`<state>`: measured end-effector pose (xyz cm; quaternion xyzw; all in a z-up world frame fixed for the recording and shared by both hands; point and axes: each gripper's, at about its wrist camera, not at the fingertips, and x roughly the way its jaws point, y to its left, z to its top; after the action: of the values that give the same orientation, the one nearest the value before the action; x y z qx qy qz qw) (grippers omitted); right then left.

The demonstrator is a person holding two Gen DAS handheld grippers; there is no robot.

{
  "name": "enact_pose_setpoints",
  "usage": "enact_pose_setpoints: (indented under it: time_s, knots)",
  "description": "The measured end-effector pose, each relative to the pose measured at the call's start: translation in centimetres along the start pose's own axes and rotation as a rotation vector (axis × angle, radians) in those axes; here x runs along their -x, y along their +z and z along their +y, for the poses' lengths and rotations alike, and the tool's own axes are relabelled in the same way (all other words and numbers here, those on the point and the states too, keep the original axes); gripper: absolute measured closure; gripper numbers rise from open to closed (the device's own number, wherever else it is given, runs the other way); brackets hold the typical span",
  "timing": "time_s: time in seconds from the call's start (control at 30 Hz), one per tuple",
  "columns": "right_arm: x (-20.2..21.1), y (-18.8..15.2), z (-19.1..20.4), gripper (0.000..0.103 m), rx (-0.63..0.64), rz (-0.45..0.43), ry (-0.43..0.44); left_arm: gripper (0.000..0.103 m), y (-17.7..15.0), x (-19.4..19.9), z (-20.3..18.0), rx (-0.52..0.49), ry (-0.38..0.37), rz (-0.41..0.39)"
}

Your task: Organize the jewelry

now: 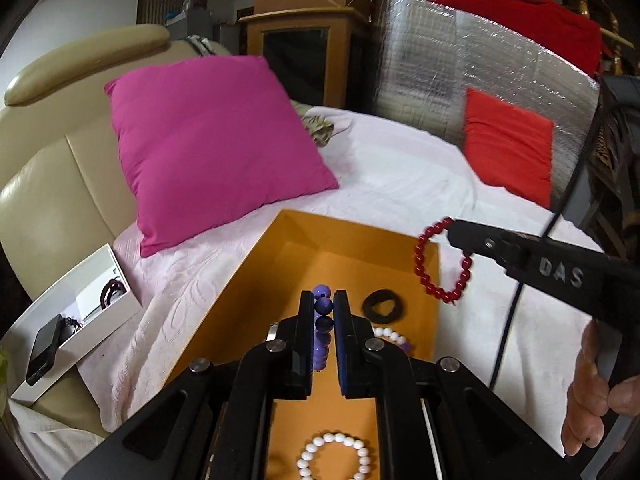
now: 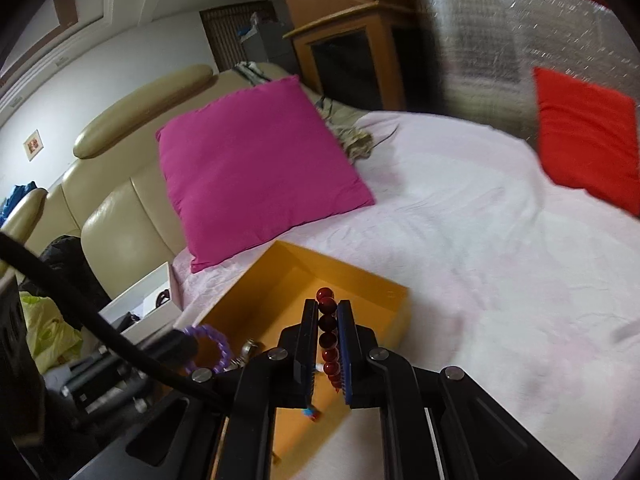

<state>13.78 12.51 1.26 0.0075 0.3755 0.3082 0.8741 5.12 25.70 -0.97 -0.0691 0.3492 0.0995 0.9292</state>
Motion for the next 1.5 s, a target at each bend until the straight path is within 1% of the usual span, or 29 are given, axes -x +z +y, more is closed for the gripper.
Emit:
enact_pose_setpoints:
  time_s: [0.27,0.37,0.57,0.7,0.8,0.87,0.9,0.93,0.97,1.0,1.03,1.1,1.2,1.27,1.37,1.4,1.43,1.5]
  knots:
    - [-5.8,0.9,1.3,0.092,-0.03,0.102,0.061,0.093,-0.3,-2.6,1.7,0.035,0.036,0.081]
    - [-7.7,0.9,1.2,0.092,-0.064,0.135,0.081,0.093,-0.5,-3.6,1.8,0.045,0.044,0.116]
    - [-11.1,0.8,0.6,0.092,-0.115,0.201,0.093,0.093,-1.0,-5.0,2.0,0.046,0.068,0.176]
    - [-12.9,0.8,0.1,0.092,-0.154,0.235,0.099,0.093,-1.4,-6.0,2.2,0.049,0.089,0.22]
    - [-13.7,0.7,-0.2,0.09,-0.196,0.249,0.105,0.093,-1.6,-6.4,2.3,0.054,0.098,0.239]
    - [-13.8,0.6,-0.4,0.09,-0.217,0.253,0.125,0.091,-1.6,-6.4,2.4,0.059,0.101,0.242]
    - [-13.8,0.5,-0.5,0.09,-0.229,0.256,0.129,0.085,-1.6,-6.4,2.4,0.061,0.108,0.241]
    - [-13.6,0.4,-0.6,0.09,-0.237,0.252,0.129,0.076,-1.5,-6.3,2.5,0.063,0.113,0.236]
    - [-13.1,0.2,-0.9,0.089,-0.245,0.237,0.132,0.071,-1.5,-6.2,2.6,0.067,0.118,0.231]
    - [-12.7,0.2,-1.0,0.089,-0.246,0.224,0.136,0.061,-1.4,-6.1,2.7,0.07,0.124,0.226]
    - [-12.3,0.1,-1.1,0.089,-0.248,0.213,0.138,0.055,-1.3,-6.0,2.8,0.071,0.13,0.219]
    - [-11.0,-0.3,-1.5,0.089,-0.26,0.185,0.141,0.051,-1.2,-5.6,3.0,0.074,0.143,0.2]
    - [-8.8,-1.1,-2.1,0.089,-0.272,0.15,0.145,0.041,-1.1,-4.9,3.3,0.091,0.137,0.18]
    - [-6.5,-1.9,-2.4,0.089,-0.262,0.126,0.13,0.04,-1.0,-4.4,3.4,0.093,0.145,0.163]
    - [-3.1,-3.2,-2.2,0.089,-0.227,0.11,0.112,0.038,-1.0,-2.3,3.0,0.076,0.183,0.096]
    - [-2.0,-3.7,-2.0,0.089,-0.212,0.106,0.102,0.036,-1.1,-1.5,2.7,0.068,0.193,0.078]
    - [-1.0,-4.1,-1.8,0.087,-0.199,0.104,0.093,0.032,-1.2,-0.6,2.3,0.058,0.202,0.06]
    - [1.8,-5.2,-1.3,0.073,-0.164,0.098,0.075,0.027,-1.8,1.5,1.6,0.035,0.218,0.025]
